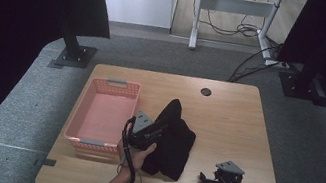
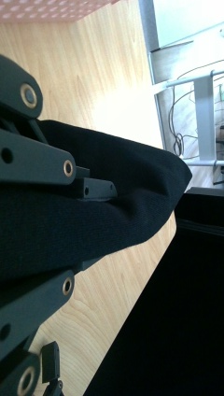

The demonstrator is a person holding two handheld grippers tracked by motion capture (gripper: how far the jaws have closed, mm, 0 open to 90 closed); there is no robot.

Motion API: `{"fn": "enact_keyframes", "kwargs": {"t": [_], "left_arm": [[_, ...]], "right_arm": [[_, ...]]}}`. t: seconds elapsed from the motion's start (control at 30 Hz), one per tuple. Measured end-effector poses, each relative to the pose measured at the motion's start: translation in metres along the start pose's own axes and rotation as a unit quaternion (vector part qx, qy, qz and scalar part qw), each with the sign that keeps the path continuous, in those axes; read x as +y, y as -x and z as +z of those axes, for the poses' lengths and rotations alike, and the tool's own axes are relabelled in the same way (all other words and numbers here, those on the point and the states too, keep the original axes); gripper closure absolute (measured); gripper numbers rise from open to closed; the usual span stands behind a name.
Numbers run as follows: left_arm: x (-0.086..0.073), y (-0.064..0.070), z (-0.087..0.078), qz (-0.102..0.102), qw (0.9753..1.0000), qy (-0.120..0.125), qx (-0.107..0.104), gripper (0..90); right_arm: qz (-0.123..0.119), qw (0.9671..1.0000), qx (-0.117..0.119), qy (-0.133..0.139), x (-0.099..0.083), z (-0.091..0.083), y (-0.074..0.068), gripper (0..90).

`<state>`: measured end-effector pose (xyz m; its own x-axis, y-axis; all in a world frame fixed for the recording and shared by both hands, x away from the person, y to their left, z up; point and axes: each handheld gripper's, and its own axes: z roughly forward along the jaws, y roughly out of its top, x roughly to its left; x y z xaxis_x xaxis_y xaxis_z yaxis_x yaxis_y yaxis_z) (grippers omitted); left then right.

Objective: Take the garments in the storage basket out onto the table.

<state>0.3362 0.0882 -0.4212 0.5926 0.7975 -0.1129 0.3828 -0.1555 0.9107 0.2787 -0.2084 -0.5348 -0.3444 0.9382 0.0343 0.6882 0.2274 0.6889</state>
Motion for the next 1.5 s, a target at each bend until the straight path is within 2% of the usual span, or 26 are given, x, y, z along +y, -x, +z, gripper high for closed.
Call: {"fn": "enact_keyframes", "kwargs": {"t": [1.5], "left_arm": [[-0.032, 0.0, 0.005, -0.001, 0.9996, -0.029, -0.003, 71.2]], "right_arm": [[-0.003, 1.0, 0.003, 0.0, 0.0, 0.0, 0.0, 4.0]]}}
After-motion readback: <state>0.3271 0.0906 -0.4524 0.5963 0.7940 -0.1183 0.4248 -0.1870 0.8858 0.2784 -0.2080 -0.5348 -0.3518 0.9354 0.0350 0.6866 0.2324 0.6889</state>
